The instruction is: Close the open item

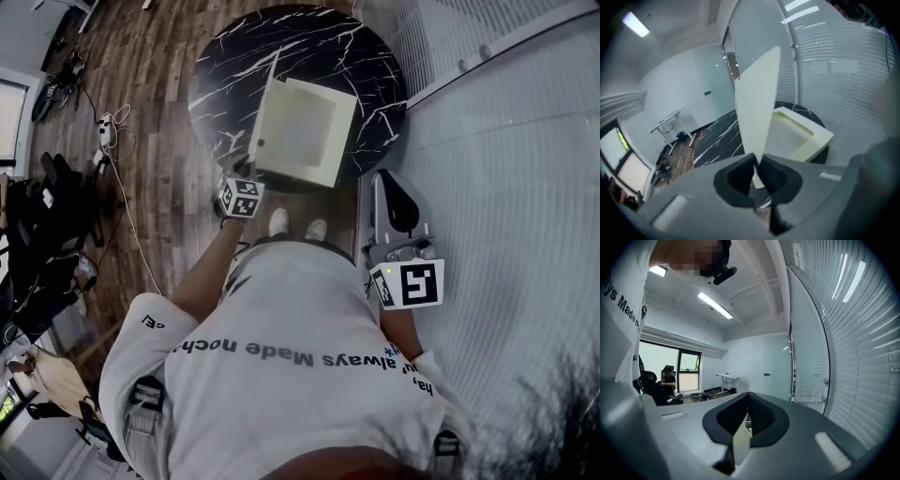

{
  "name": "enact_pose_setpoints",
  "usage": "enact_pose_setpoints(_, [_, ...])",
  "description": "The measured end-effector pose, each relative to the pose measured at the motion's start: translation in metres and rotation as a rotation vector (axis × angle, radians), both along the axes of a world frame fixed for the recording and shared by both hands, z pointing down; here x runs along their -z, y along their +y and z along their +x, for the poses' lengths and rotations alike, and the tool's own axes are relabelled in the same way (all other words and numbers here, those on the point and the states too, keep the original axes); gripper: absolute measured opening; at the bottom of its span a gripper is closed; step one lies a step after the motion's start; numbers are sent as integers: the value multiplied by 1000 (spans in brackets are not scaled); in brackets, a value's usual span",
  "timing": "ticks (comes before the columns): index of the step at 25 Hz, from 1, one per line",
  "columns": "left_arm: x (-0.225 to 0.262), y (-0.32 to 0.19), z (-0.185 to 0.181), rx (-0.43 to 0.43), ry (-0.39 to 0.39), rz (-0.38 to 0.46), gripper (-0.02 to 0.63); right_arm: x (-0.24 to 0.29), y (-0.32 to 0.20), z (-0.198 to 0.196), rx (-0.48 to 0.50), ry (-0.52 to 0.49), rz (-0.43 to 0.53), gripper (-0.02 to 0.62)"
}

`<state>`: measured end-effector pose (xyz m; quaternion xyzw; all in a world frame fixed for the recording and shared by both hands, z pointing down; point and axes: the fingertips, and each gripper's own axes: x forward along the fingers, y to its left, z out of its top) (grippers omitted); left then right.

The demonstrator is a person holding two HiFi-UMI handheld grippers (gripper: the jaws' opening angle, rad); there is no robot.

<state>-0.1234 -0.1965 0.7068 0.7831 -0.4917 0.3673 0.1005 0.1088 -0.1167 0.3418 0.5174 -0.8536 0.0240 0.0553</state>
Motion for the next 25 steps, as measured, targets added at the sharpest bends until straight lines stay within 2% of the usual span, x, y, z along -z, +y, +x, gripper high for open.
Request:
enact_pose_setpoints(4, [-9,8,26,-116,-119,-16,23,-2,-2,9,-3,-5,-5,2])
enact_pose_setpoints(8, [-19,16,50,-211,-201,-29,30,-3,-2,19,-11,-7,-6,2])
enact_pose_setpoints(17, [-46,28,100,-413,-334,-91,46,-10,-4,41,-41,-9,-16,2])
enact_pose_setpoints(25, [-71,30,119,-539,-454,-126,55,-23,-9,54,-66,-8,-33,2])
